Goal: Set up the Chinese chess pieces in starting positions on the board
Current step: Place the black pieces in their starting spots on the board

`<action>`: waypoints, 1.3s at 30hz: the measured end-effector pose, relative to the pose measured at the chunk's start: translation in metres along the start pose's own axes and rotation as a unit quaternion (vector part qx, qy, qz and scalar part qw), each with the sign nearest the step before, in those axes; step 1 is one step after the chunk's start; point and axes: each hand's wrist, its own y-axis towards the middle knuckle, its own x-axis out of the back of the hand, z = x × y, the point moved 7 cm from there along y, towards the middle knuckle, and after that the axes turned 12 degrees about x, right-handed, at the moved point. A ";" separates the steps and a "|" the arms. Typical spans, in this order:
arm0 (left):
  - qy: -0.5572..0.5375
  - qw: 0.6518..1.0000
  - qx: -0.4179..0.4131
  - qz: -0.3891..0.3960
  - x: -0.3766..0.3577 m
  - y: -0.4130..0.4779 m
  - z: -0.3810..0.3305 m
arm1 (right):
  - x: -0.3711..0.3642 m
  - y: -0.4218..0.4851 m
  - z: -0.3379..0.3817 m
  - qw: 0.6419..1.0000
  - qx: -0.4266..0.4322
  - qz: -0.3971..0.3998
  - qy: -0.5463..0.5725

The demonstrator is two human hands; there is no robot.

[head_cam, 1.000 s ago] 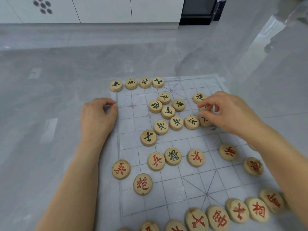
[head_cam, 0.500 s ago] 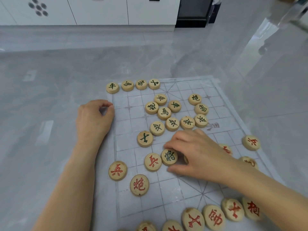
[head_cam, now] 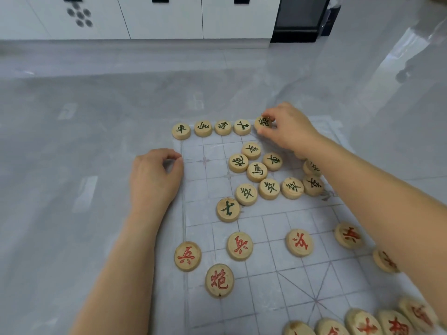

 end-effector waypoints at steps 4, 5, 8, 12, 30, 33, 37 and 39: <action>0.001 1.000 0.003 -0.006 0.001 -0.002 -0.002 | -0.014 0.017 0.003 0.999 0.004 0.008 -0.035; 0.001 1.000 0.003 -0.006 0.002 -0.003 -0.003 | -0.015 0.019 0.001 0.999 -0.002 0.014 -0.038; 0.004 1.000 0.006 -0.006 0.002 -0.003 -0.004 | -0.017 0.023 -0.002 0.998 -0.012 0.037 -0.049; 0.006 1.000 0.005 -0.010 0.002 -0.002 -0.004 | -0.016 0.018 -0.011 0.998 -0.027 0.064 -0.010; 0.000 1.000 -0.005 -0.002 0.000 0.000 0.002 | -0.013 -0.030 -0.055 0.969 -0.079 0.198 -0.123; 0.005 1.000 0.008 -0.004 -0.001 0.001 0.003 | 0.001 -0.039 -0.071 0.982 -0.102 0.151 -0.057; 0.005 1.000 0.007 -0.003 -0.001 0.001 0.003 | 0.012 -0.060 -0.096 0.987 -0.107 0.121 -0.006; 0.009 1.000 0.009 -0.005 -0.001 0.000 0.002 | 0.011 -0.073 -0.100 0.987 -0.093 0.131 -0.002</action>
